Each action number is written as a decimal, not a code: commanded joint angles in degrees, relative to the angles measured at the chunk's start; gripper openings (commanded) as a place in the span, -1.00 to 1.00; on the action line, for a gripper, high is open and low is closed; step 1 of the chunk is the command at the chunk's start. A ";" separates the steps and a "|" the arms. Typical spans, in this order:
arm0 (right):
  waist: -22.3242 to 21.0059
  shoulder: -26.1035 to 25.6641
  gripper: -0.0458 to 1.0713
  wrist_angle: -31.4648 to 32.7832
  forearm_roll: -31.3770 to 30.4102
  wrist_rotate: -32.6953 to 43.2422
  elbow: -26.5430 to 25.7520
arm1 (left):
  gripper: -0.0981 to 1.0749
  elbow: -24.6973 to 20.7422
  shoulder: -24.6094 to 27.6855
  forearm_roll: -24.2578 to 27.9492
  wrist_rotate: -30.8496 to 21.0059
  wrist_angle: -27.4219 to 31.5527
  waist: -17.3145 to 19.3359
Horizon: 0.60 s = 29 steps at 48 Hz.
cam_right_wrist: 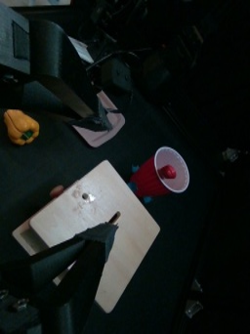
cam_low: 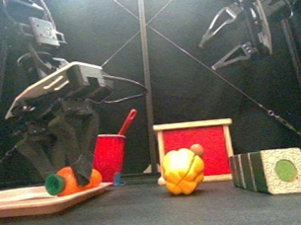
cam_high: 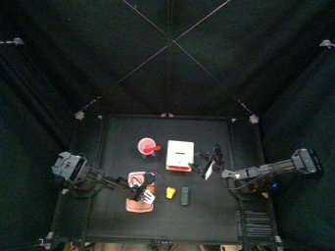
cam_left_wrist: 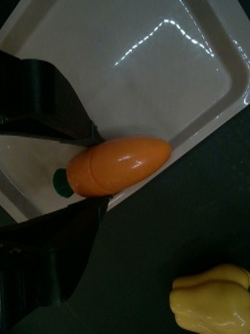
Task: Grab carrot
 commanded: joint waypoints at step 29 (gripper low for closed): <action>-0.09 -0.26 0.94 0.18 -0.09 0.09 -0.79 | 0.14 -0.62 -6.94 2.64 -0.09 6.33 -1.76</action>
